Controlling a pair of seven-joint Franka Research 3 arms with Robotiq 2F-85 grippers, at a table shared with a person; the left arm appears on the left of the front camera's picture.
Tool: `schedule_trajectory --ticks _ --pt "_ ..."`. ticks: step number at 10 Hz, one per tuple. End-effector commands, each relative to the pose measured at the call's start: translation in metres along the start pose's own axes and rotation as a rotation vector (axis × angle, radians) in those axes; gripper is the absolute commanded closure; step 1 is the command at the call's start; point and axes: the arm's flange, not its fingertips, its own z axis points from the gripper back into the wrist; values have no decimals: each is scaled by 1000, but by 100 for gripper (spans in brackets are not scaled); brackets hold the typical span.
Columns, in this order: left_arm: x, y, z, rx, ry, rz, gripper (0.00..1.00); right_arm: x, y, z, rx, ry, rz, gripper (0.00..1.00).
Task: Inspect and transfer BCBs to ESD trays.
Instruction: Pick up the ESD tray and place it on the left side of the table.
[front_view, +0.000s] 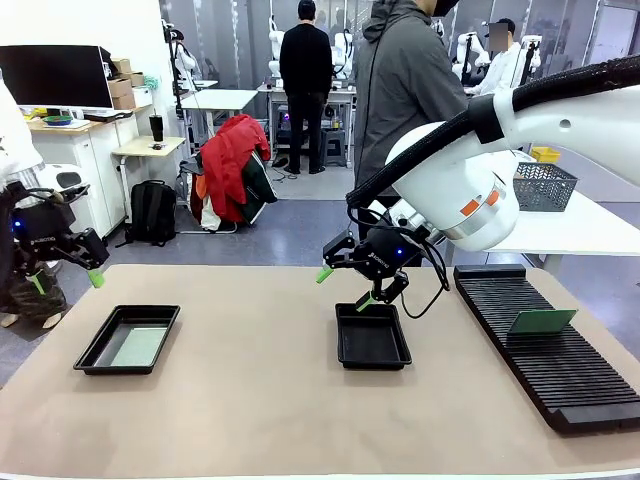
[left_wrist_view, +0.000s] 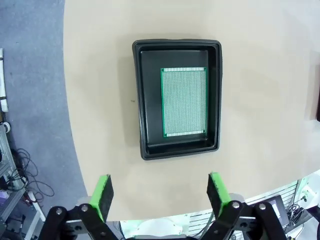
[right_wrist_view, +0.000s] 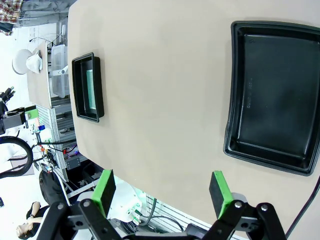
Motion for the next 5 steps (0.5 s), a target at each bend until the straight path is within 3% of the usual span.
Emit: schedule_trajectory --ticks 1,5 --pt "-1 -6 6 38 29 10 0 2 1 -1 -14 0 -7 0" --pt "-1 -1 3 8 5 -6 0 2 1 -1 -14 0 -7 0"
